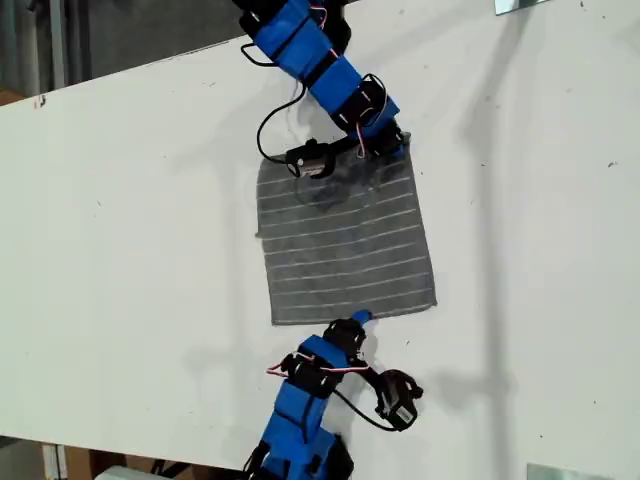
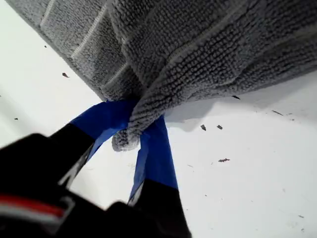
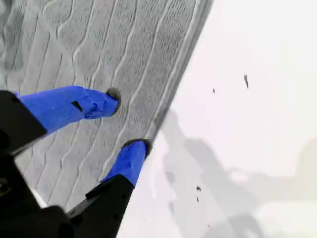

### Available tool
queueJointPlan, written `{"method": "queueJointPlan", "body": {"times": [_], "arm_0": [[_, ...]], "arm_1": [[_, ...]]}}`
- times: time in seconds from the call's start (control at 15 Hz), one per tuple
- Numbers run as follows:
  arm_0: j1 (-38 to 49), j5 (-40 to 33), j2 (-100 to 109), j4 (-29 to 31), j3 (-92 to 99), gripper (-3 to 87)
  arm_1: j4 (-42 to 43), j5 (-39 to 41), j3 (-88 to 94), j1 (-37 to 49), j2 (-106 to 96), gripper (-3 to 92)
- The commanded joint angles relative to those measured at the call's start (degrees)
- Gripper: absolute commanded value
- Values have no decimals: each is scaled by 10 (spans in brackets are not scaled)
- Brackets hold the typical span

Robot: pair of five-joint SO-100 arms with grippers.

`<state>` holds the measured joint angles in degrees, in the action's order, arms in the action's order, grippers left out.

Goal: Grasp corners of a square towel and fold twice.

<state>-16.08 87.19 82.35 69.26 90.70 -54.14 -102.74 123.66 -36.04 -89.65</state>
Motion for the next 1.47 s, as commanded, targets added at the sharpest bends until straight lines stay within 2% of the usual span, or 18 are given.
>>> {"method": "queueJointPlan", "body": {"times": [0.0, 0.13, 0.4, 0.67, 1.07, 1.2, 1.4], "arm_0": [[-44, -8, -149, 33, -221, 177], [-54, 1, -242, 91, -333, 179], [-63, 11, -249, 85, -334, 181], [-76, 7, -250, 78, -356, 186], [-114, 101, -276, 99, -342, 202], [-117, 117, -302, 82, -338, 209], [-102, 97, -342, 13, -342, 210]], "arm_1": [[-9, 11, -23, -12, 2, -1], [-47, 44, -73, -1, 22, -1], [-101, 120, -210, 30, 122, -1], [-142, 147, -280, 42, 166, -1], [-156, 143, -294, 34, 166, -1], [-161, 140, -301, 28, 166, -1], [-172, 134, -316, 22, 168, -1]]}}
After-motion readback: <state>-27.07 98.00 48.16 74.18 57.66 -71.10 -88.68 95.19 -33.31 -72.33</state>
